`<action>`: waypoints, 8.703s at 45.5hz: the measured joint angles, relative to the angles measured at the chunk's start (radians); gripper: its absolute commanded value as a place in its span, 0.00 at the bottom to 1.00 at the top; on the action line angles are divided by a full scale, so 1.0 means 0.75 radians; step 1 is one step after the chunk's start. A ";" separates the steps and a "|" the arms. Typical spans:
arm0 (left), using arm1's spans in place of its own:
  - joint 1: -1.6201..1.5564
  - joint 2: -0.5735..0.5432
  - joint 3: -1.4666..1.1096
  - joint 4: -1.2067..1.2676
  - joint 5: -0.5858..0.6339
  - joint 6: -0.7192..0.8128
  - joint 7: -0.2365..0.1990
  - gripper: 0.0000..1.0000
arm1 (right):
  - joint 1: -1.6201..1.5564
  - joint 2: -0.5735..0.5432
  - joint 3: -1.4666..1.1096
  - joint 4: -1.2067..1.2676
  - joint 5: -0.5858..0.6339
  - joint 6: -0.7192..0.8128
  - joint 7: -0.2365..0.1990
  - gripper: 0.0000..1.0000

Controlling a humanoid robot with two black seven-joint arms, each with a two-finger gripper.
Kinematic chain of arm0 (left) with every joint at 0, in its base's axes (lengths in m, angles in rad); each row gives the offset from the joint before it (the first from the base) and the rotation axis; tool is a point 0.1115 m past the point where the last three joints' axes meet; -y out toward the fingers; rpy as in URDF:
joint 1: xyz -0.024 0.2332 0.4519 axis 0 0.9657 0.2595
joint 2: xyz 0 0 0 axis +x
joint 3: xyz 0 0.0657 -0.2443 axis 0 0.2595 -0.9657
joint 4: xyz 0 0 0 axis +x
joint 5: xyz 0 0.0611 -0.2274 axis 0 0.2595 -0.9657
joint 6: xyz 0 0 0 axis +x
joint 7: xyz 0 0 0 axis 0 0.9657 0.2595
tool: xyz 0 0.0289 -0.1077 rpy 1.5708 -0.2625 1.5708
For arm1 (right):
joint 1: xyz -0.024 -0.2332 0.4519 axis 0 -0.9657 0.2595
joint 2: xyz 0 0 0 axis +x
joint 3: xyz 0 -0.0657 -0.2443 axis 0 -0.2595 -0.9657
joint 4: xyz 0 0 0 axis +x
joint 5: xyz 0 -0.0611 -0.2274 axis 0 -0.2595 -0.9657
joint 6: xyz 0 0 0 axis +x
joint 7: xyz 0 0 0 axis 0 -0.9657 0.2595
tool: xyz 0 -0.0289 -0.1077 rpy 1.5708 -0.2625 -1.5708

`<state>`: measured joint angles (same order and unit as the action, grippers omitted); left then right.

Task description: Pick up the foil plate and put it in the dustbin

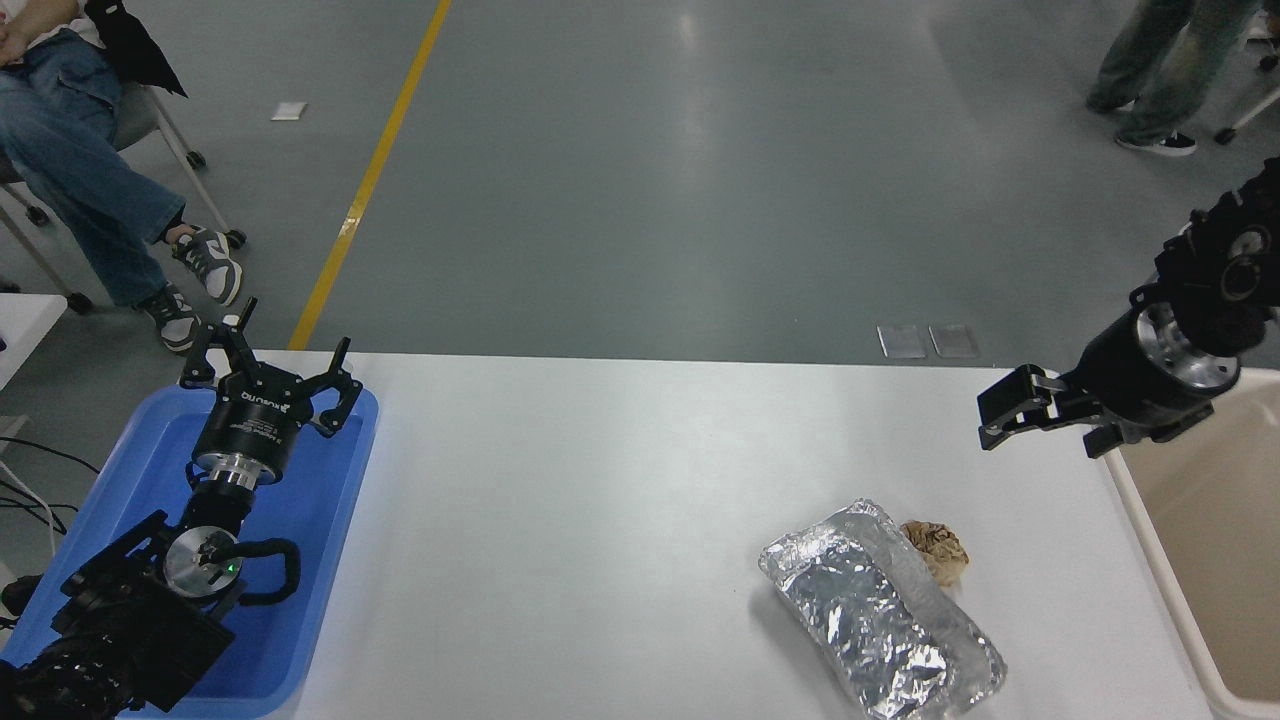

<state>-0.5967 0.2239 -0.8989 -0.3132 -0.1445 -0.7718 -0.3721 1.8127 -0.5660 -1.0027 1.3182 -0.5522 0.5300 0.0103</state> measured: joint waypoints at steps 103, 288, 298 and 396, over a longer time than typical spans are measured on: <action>0.000 0.000 0.000 -0.001 0.000 0.000 0.000 1.00 | -0.787 0.314 0.110 -0.382 -0.360 -0.536 0.198 0.00; 0.000 -0.001 0.000 0.000 0.000 0.000 0.001 1.00 | -1.050 -0.174 0.178 -1.330 0.633 -0.833 -0.099 0.00; 0.000 -0.001 0.000 0.000 0.000 0.000 0.001 1.00 | -1.332 -0.082 0.412 -1.440 0.667 -1.017 -0.110 0.00; 0.000 -0.002 0.000 0.000 0.000 0.000 0.001 1.00 | -0.791 0.029 0.463 -0.929 0.548 -1.152 -0.106 1.00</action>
<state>-0.5967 0.2227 -0.8989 -0.3136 -0.1442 -0.7717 -0.3714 1.2194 -0.5442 -0.6556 0.6213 -0.1415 -0.3338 -0.0689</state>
